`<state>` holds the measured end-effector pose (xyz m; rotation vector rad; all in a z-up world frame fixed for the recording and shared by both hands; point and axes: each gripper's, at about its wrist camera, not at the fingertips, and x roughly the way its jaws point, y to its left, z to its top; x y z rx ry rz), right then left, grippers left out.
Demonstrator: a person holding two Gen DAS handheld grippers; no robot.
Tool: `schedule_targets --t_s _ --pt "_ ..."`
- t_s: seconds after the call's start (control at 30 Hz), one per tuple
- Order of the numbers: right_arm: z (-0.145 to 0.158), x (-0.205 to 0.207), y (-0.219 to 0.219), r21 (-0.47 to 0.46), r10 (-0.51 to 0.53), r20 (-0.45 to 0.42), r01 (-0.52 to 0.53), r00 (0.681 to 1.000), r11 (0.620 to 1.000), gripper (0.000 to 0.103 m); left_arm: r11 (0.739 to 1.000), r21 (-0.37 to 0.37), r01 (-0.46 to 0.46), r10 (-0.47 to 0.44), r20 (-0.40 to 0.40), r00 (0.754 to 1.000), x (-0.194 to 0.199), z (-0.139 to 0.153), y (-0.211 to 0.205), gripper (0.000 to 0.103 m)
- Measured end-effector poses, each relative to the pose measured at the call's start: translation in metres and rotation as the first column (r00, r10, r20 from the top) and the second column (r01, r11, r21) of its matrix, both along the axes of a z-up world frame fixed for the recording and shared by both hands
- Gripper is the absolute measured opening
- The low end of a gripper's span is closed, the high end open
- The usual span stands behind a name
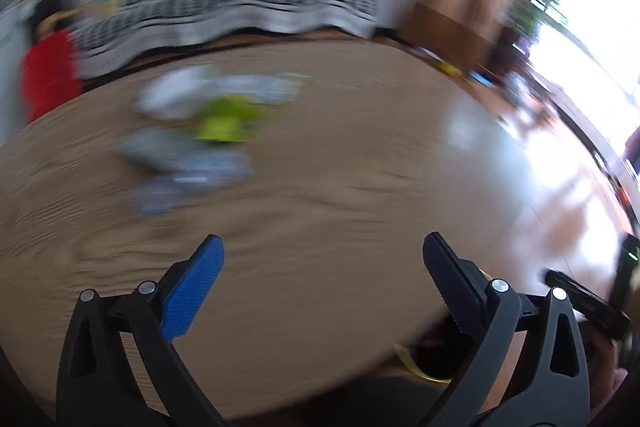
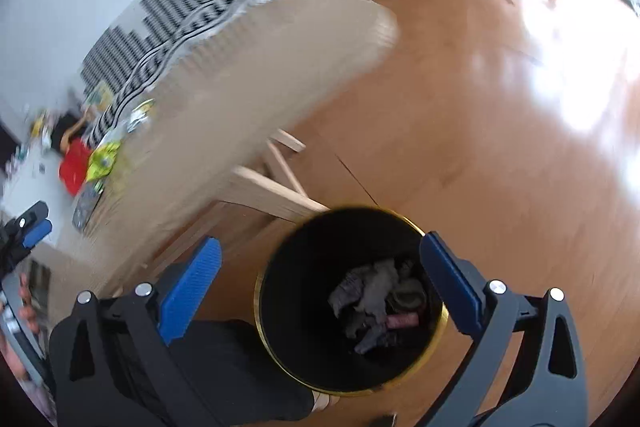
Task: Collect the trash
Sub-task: 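Move both tools back to the table toward the blister pack and snack bag, then grasp the silver blister pack with the left tool while the right tool grasps the yellow-green snack bag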
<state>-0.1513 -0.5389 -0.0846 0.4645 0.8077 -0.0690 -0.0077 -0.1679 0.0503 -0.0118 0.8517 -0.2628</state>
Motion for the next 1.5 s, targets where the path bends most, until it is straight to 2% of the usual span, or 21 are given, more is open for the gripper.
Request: schedule_targets --t_s 0.13,0.2,0.23,0.3,0.37,0.5,0.63,0.77,0.83,0.87,0.9,0.97,1.03,1.1,1.17,1.33,1.5 --pt "0.042 0.037 0.060 -0.056 0.123 0.091 -0.118 0.988 0.991 0.096 0.986 0.045 -0.160 0.161 -0.018 0.987 0.025 -0.003 0.091 0.097" --pt "0.066 0.059 0.097 -0.060 0.198 0.146 -0.191 0.969 0.980 0.096 0.970 0.076 -0.233 0.236 -0.042 0.971 0.038 -0.010 0.124 0.097" --pt "0.072 0.068 0.110 -0.062 0.221 0.160 -0.214 0.962 0.975 0.096 0.968 0.074 -0.239 0.244 -0.053 0.968 0.043 -0.013 0.132 0.097" --pt "0.090 0.089 0.145 -0.069 0.291 0.195 -0.283 0.936 0.957 0.096 0.976 0.054 -0.211 0.214 -0.059 0.975 0.051 -0.018 0.144 0.097" --pt "0.099 0.103 0.168 -0.072 0.328 0.205 -0.320 0.922 0.945 0.096 0.985 0.055 -0.166 0.170 -0.067 0.983 0.065 -0.023 0.138 0.097" --pt "0.113 0.142 0.213 -0.111 0.393 0.212 -0.378 0.895 0.919 0.096 1.000 -0.005 0.029 -0.029 -0.135 0.990 0.087 -0.040 0.119 0.097" --pt "0.108 0.188 0.243 -0.122 0.410 0.193 -0.393 0.891 0.912 0.096 0.994 -0.011 0.110 -0.111 -0.137 0.984 0.102 -0.054 0.111 0.097" --pt "0.087 0.247 0.282 -0.109 0.492 0.091 -0.482 0.866 0.869 0.096 0.987 -0.024 0.160 -0.161 -0.120 0.980 0.108 -0.055 0.108 0.097" --pt "0.076 0.262 0.291 -0.097 0.500 0.059 -0.493 0.864 0.864 0.096 0.985 -0.047 0.168 -0.172 -0.118 0.978 0.108 -0.055 0.110 0.096" --pt "0.070 0.267 0.293 -0.086 0.504 0.045 -0.499 0.863 0.862 0.096 0.983 -0.065 0.172 -0.178 -0.114 0.977 0.110 -0.055 0.110 0.093" --pt "0.065 0.272 0.295 -0.067 0.504 0.038 -0.501 0.863 0.863 0.096 0.980 -0.093 0.178 -0.187 -0.109 0.976 0.110 -0.054 0.111 0.081" --pt "0.057 0.276 0.294 -0.034 0.492 0.035 -0.491 0.870 0.871 0.096 0.977 -0.106 0.187 -0.198 -0.103 0.975 0.112 -0.054 0.109 0.070" --pt "0.053 0.279 0.294 -0.012 0.483 0.037 -0.483 0.875 0.876 0.096 0.976 -0.099 0.195 -0.204 -0.099 0.974 0.112 -0.054 0.105 0.064" --pt "0.049 0.280 0.291 0.056 0.474 0.049 -0.476 0.879 0.877 0.096 0.971 -0.107 0.214 -0.224 -0.098 0.970 0.109 -0.054 0.101 0.055" --pt "0.047 0.278 0.290 0.103 0.461 0.057 -0.464 0.886 0.880 0.096 0.969 -0.106 0.222 -0.232 -0.094 0.968 0.108 -0.054 0.098 0.055" --pt "0.052 0.274 0.286 0.074 0.438 0.080 -0.444 0.895 0.893 0.096 0.962 -0.126 0.241 -0.253 -0.089 0.963 0.105 -0.052 0.090 0.054" --pt "0.045 0.275 0.269 0.114 0.416 0.051 -0.419 0.908 0.901 0.096 0.943 -0.084 0.321 -0.326 -0.047 0.944 0.093 -0.046 0.065 0.054"
